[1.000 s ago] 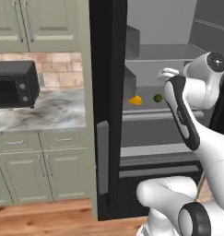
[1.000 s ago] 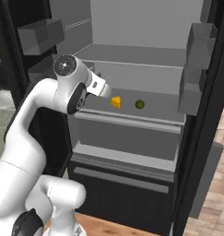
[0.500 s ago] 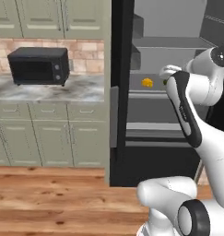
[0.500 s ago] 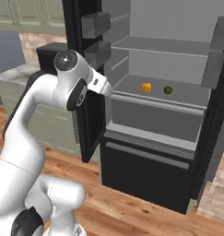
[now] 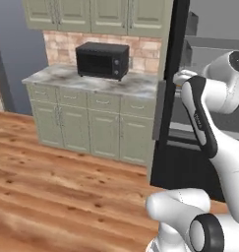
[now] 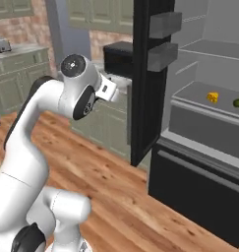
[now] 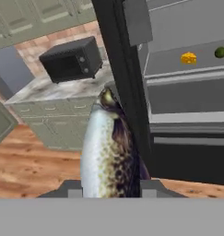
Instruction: Take the cheese, fish, and lime from the fridge and place them on the plate on the dining counter to create an appetizer plate.
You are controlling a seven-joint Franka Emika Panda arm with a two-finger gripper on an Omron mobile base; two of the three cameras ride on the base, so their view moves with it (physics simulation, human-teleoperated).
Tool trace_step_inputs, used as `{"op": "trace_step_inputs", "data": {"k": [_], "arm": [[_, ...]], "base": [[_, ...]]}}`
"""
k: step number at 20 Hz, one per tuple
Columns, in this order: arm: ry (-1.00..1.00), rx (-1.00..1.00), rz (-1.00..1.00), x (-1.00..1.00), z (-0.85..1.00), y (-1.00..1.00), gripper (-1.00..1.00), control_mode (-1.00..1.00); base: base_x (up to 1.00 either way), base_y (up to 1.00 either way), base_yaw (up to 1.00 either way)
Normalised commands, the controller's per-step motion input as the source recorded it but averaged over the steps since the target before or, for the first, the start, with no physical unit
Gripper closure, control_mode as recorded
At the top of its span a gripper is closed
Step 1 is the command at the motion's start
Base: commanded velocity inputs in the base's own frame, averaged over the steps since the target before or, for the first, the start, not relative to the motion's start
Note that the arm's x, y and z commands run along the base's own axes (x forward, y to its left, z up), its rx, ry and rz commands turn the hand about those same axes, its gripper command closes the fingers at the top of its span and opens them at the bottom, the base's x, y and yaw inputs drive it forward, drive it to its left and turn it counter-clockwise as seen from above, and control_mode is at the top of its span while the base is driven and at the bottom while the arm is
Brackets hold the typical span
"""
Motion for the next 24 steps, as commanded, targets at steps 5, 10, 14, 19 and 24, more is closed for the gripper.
{"op": "trace_step_inputs", "data": {"k": [5,10,14,19,24], "arm": [[0.0,0.0,0.0,0.0,0.0,0.0,1.0,1.0],[0.0,0.0,0.0,0.0,0.0,0.0,1.0,1.0],[0.0,0.0,0.0,0.0,0.0,0.0,1.0,1.0],[0.0,0.0,0.0,0.0,0.0,0.0,1.0,1.0],[0.0,0.0,0.0,0.0,0.0,0.0,1.0,1.0]], "base": [[-0.32,0.13,0.63],[-0.37,0.02,0.65],[-0.31,0.0,0.63],[-0.3,0.0,0.6],[-0.41,0.0,0.5]]}}
